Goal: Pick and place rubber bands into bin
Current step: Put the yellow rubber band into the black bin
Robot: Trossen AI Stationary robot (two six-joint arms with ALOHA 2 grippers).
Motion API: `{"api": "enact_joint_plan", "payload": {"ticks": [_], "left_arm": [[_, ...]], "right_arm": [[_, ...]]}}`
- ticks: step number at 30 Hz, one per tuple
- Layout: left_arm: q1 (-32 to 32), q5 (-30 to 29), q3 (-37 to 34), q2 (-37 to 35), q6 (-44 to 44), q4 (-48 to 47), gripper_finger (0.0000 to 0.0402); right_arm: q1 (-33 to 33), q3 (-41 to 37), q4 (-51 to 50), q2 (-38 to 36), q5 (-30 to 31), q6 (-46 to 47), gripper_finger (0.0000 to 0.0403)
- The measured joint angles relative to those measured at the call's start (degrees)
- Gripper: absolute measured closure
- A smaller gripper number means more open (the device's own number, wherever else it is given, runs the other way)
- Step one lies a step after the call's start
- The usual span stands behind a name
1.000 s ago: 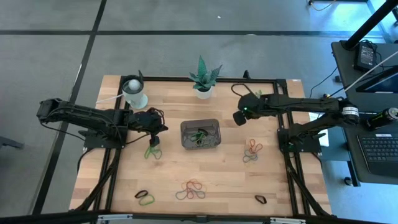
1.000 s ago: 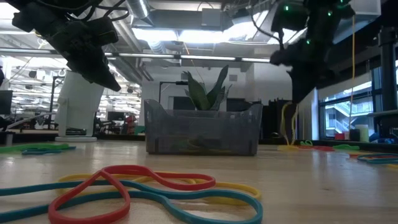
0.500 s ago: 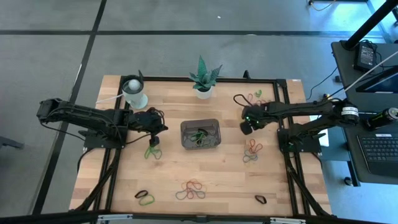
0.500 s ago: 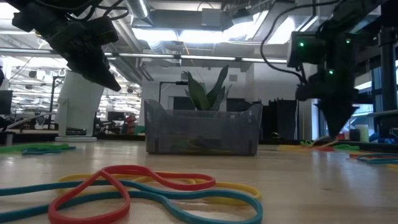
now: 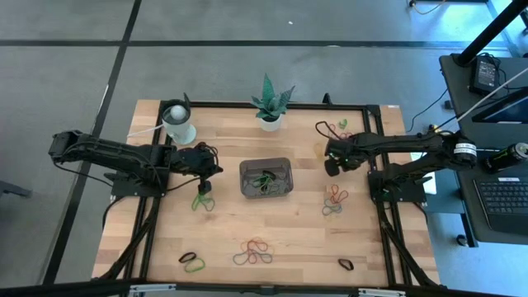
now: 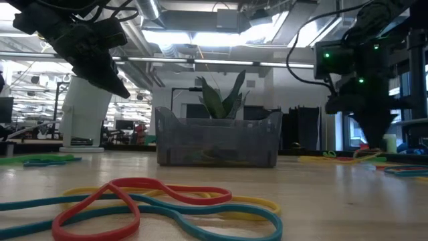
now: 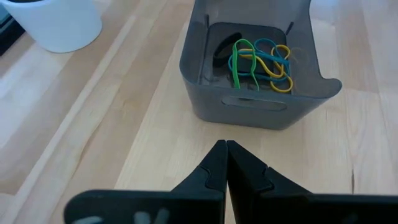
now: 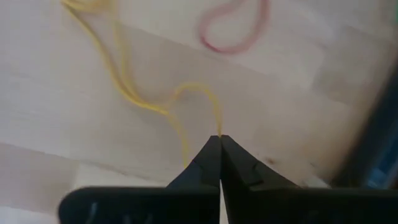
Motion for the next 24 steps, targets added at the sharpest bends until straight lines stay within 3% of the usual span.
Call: {"api": "enact_joint_plan", "payload": {"ticks": [11,24], "left_arm": [[-0.02,-0.08,0.00,0.00,-0.04,0.00,0.0400],[-0.02,-0.09,0.00,0.00,-0.10,0.00,0.0400]], "right_arm": [[-2.41,0.03,5.65,0.00,1.51,-2.95,0.0308],[-6.07,4.22,23.42,0.48,1.11,-19.66,0.0255]]}}
